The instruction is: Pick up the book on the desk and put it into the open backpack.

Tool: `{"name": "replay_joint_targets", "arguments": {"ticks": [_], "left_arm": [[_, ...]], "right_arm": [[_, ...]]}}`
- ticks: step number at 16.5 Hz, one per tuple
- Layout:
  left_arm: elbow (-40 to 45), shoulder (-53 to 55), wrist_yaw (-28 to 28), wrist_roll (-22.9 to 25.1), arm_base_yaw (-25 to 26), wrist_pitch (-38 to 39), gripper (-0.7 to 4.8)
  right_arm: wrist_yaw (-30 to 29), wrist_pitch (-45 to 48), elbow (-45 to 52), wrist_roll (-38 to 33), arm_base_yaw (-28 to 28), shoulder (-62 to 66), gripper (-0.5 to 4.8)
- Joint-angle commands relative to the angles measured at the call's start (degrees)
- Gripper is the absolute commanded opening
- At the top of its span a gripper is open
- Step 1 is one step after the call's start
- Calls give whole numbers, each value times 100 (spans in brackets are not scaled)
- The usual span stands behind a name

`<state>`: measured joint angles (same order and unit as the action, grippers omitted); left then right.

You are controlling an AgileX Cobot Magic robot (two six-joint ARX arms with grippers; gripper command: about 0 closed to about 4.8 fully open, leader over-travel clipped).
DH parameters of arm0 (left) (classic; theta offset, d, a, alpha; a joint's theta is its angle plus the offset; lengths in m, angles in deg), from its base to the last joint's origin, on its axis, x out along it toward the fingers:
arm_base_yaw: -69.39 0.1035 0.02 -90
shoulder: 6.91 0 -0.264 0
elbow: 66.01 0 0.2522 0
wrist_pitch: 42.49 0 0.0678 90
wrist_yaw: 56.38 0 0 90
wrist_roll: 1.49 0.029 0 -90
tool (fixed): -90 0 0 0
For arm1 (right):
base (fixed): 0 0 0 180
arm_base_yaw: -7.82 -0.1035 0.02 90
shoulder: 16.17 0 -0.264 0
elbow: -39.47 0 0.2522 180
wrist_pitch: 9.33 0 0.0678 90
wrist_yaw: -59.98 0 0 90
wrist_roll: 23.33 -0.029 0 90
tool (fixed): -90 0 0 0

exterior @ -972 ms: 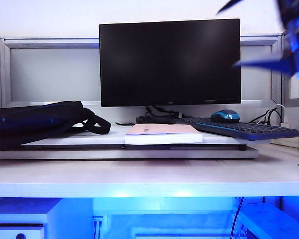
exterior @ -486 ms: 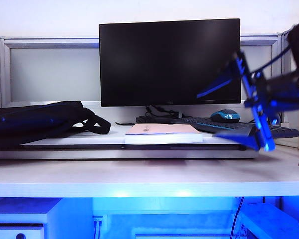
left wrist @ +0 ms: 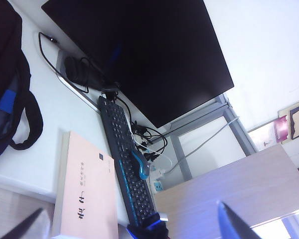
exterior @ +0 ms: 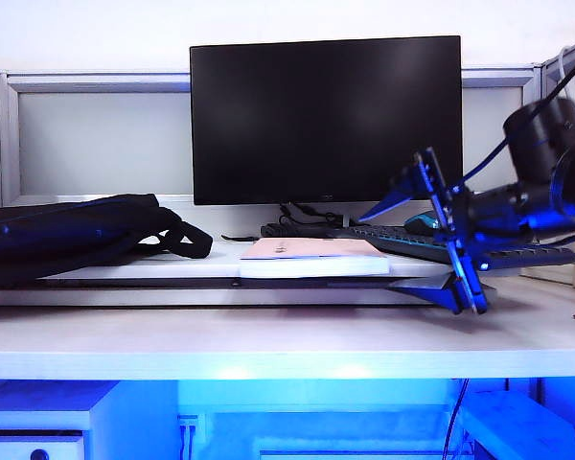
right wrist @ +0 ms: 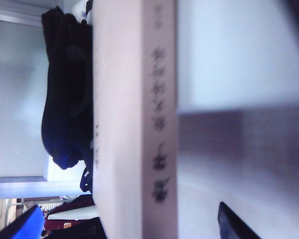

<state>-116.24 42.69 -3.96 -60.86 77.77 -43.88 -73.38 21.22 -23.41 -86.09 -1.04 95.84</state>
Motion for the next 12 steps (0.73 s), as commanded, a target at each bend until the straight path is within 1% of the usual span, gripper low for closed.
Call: {"name": "replay_joint_targets", "arguments": {"ticks": [1, 6, 8, 9, 10, 11, 12], "left_arm": [[-31, 114, -63, 68, -2, -61, 479], [-31, 538, -129, 87, -2, -173, 479], [-31, 782, -173, 87, 0, -232, 479], [-28, 868, -227, 87, 0, -249, 479], [-31, 914, -258, 87, 0, -256, 479], [-31, 938, -254, 90, 0, -258, 479], [-31, 940, -256, 90, 4, -284, 479]], "right_arm": [[-20, 98, -201, -50, -24, 160, 479], [-22, 96, -201, -61, -177, 162, 479], [149, 96, -201, -68, -273, 162, 479], [251, 96, -201, -70, -293, 168, 442], [278, 94, -234, -68, -293, 201, 372], [247, 96, -304, -72, -293, 280, 268], [208, 96, -376, -72, -295, 365, 213]]}}
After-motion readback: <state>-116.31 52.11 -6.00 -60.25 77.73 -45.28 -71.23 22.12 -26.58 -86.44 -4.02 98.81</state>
